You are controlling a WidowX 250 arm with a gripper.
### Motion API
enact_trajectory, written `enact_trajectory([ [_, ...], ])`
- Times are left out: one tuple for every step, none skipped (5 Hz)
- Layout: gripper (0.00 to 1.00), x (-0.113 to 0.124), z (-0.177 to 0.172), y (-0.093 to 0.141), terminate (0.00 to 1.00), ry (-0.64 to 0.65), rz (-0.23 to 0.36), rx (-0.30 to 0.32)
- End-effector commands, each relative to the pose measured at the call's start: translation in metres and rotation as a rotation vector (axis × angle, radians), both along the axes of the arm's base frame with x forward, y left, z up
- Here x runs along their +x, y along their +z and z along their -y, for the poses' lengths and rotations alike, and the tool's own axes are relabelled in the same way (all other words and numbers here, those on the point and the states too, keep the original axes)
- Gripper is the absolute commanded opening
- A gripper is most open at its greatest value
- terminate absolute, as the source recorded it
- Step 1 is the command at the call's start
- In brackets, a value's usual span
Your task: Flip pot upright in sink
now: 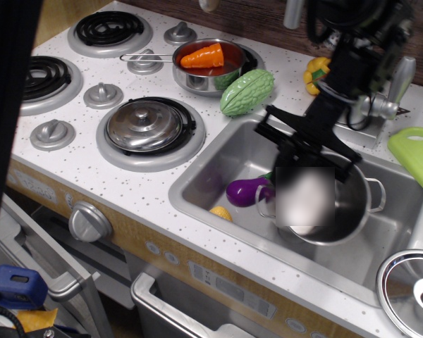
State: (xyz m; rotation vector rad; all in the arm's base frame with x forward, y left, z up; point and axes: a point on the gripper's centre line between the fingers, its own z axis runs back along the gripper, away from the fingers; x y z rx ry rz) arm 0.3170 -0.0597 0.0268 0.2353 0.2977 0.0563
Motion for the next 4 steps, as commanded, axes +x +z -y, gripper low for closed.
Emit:
enact_trajectory([
  [1.00, 0.0051, -0.0092, 0.0106, 0.00, 0.053, -0.009, -0.067],
  [0.00, 0.0032, -0.0064, 0.0100, 0.00, 0.088, -0.014, -0.139],
  [0.00, 0.0038, -0.0023, 0.0137, 0.00, 0.130, -0.043, -0.187],
  [1.00, 0.0038, -0.0023, 0.0137, 1.00, 0.130, -0.043, -0.187],
])
